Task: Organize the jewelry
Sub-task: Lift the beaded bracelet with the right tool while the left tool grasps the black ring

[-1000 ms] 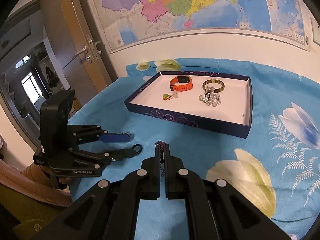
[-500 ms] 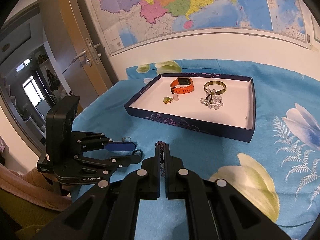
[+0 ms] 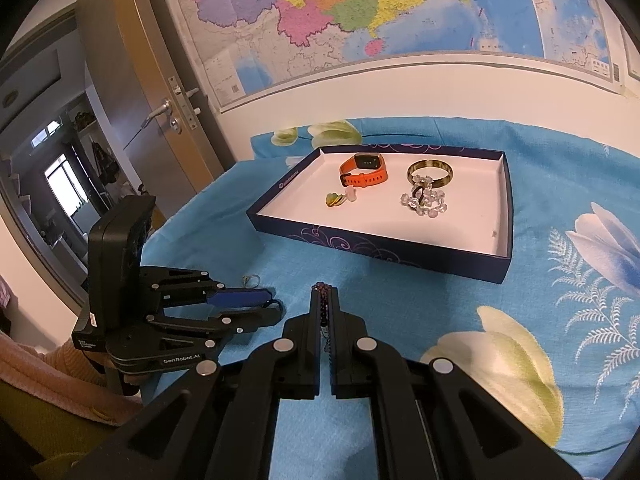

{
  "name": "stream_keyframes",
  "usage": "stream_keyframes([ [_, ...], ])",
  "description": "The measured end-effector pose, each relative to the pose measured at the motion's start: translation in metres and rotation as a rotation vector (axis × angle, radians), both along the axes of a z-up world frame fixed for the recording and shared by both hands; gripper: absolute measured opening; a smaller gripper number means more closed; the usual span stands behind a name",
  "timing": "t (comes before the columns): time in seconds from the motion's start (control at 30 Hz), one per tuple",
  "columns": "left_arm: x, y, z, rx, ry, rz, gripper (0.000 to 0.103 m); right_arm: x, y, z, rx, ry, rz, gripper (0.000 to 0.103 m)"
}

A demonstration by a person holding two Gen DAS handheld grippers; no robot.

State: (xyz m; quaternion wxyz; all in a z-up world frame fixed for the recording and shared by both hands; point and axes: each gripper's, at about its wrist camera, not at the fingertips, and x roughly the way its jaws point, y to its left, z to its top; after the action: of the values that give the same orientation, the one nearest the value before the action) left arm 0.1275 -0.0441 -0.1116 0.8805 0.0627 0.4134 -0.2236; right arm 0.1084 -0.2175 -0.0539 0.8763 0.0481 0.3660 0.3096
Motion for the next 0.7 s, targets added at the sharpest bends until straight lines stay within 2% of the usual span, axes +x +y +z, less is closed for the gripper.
stream_keyframes([
  [0.33,-0.005,0.002,0.004,-0.017,-0.008,0.008,0.023,0.001,-0.002,0.0,0.009,-0.006,-0.006,0.002],
  [0.7,-0.006,0.008,0.025,-0.038,-0.062,0.02,0.023,0.003,0.0,0.006,0.024,-0.032,-0.007,0.002],
])
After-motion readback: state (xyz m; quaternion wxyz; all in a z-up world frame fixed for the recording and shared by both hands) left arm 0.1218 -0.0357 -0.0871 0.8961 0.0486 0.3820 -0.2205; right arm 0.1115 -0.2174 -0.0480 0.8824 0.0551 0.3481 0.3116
